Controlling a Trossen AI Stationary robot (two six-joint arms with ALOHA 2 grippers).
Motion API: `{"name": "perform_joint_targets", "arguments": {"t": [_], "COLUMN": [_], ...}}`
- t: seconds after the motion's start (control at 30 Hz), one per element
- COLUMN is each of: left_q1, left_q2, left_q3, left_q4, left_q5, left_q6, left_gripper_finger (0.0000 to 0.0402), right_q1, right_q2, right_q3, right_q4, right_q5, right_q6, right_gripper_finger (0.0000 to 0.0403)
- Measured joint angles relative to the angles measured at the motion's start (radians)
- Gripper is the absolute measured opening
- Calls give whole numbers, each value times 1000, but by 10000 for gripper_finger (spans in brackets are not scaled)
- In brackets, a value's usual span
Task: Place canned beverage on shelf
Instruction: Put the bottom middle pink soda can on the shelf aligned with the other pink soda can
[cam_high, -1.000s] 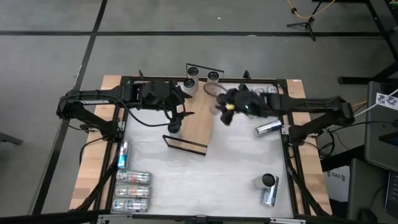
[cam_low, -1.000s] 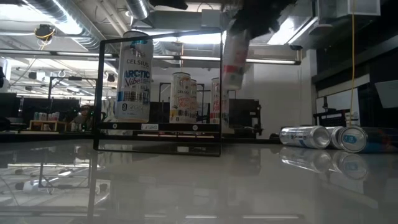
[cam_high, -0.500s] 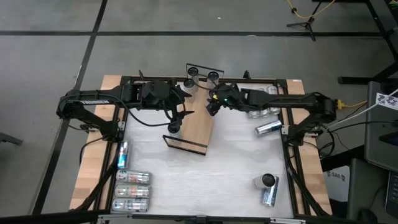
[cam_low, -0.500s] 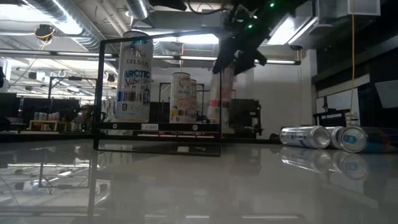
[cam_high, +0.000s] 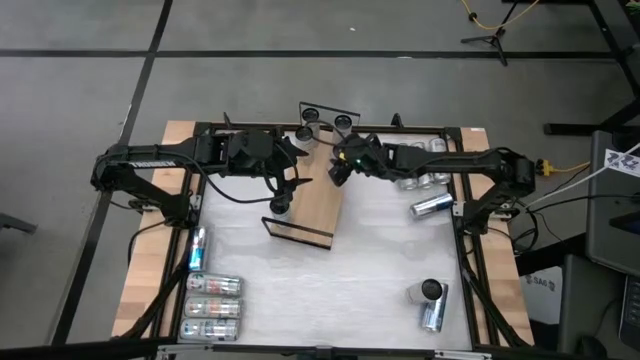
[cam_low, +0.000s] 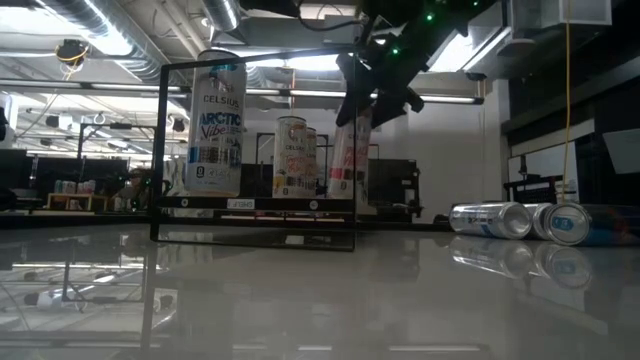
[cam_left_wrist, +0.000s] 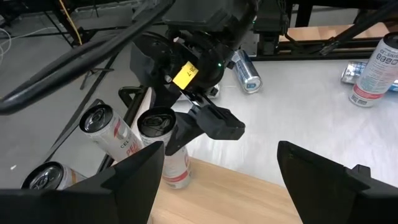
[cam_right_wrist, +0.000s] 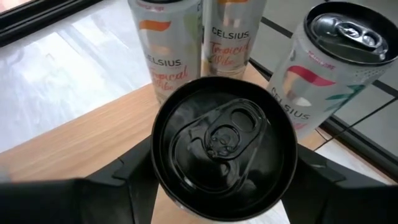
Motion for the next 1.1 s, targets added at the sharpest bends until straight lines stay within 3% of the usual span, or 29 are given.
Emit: {"name": "perform_joint_targets", "arguments": {"t": [1.1], "left_q1": [0], "left_q2": [0], "left_q3": [0], "left_q4": [0], "left_q5": [0], "left_q6": [0], "left_gripper_finger": [306], "right_q1": [2], "right_q2": [0], "right_q3": [0], "right_q4": [-21], "right_q5": [-9], "right_q6": [-1], "right_gripper_finger": [251]}}
